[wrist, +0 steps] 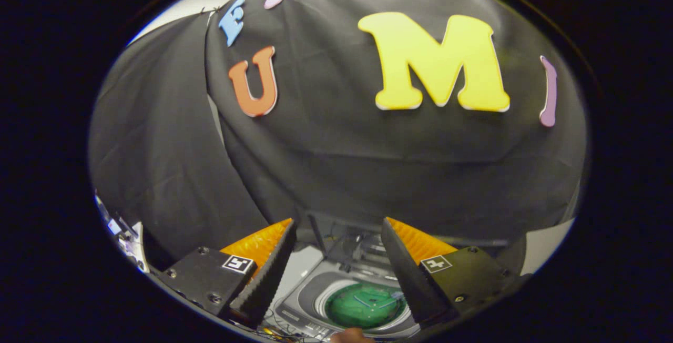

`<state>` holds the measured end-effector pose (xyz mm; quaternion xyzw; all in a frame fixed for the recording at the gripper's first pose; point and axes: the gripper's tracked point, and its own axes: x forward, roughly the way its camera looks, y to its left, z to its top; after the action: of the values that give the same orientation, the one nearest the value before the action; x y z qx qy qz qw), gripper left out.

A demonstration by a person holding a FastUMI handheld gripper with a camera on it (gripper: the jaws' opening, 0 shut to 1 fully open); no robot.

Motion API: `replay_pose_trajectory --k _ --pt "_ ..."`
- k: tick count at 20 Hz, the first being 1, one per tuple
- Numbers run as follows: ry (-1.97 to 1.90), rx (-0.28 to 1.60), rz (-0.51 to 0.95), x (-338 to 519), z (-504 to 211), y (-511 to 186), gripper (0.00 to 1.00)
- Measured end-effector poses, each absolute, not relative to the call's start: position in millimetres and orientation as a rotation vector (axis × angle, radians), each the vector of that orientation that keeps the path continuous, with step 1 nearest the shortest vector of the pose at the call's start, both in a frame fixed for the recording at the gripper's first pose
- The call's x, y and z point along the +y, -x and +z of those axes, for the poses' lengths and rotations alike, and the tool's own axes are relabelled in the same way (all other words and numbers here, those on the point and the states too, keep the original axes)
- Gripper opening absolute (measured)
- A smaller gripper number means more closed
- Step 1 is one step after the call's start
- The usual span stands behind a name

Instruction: Put the clothes into the washing machine and then close the washing machine lid.

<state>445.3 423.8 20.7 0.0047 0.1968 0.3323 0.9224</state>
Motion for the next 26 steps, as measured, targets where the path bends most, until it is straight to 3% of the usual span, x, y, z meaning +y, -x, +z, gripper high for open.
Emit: replay_pose_trajectory --k 4,10,26 --pt "-0.018 0.398 0.571 409 34 -509 1.0" --pt "-0.078 0.544 0.42 405 -26 -581 1.0" --pt "-0.022 0.665 0.366 399 -95 -580 1.0"
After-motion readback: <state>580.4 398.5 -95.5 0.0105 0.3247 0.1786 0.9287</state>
